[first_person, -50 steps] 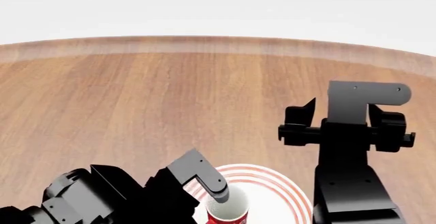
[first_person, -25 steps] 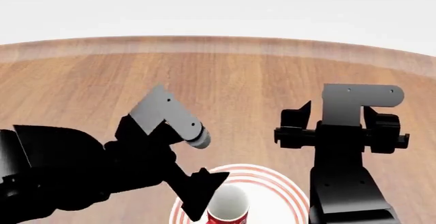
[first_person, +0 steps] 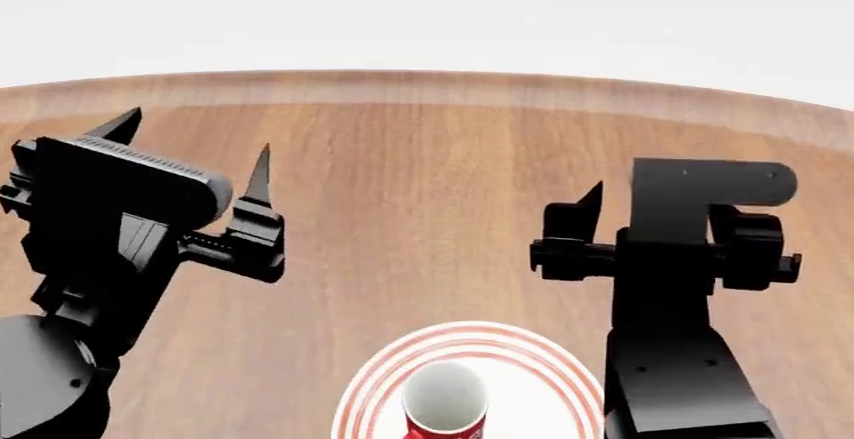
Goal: Pick up the red mug and put it on the plate
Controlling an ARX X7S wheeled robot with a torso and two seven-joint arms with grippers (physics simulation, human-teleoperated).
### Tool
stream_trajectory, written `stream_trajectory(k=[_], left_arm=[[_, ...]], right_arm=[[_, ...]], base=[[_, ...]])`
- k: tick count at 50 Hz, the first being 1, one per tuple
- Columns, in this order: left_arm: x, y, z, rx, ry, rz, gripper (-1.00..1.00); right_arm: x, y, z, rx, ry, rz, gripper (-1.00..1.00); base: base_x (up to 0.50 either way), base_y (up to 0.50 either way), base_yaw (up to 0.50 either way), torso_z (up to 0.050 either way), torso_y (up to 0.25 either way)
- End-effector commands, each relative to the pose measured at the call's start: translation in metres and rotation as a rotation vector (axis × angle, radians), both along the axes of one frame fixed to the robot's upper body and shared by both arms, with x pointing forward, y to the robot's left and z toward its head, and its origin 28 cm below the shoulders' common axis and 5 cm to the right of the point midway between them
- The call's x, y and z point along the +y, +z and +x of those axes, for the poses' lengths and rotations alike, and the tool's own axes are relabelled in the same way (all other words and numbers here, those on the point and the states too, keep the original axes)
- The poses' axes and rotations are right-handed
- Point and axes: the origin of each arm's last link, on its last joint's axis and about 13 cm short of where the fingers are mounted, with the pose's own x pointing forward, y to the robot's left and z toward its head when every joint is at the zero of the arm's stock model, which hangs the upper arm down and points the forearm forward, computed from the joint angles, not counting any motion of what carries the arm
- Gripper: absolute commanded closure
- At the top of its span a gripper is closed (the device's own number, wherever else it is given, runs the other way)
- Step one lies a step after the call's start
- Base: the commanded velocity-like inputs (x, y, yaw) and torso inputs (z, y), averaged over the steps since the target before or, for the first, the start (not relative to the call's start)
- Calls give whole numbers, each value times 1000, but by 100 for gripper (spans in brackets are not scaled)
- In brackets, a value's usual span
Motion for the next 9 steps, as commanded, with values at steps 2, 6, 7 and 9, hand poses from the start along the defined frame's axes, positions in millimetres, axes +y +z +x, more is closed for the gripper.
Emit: stream_trajectory(k=[2,6,7,9], left_arm=[[5,-7,-4,-66,72,-43,-100],[6,-3,-6,-99,75,-45,-100],[7,-2,-8,-106,77,-46,-100],[7,1,-10,-122,79,-49,-100]], right_arm=[[8,20,-22,-272,64,-6,-100],[12,29,-31,-375,82,-33,-100],[13,31,-33,-396,85,-34,-100],[14,35,-37,-436,86,-34,-100]], base=[[0,0,0,0,0],[0,0,0,0,0],[0,0,0,0,0],[0,0,0,0,0]])
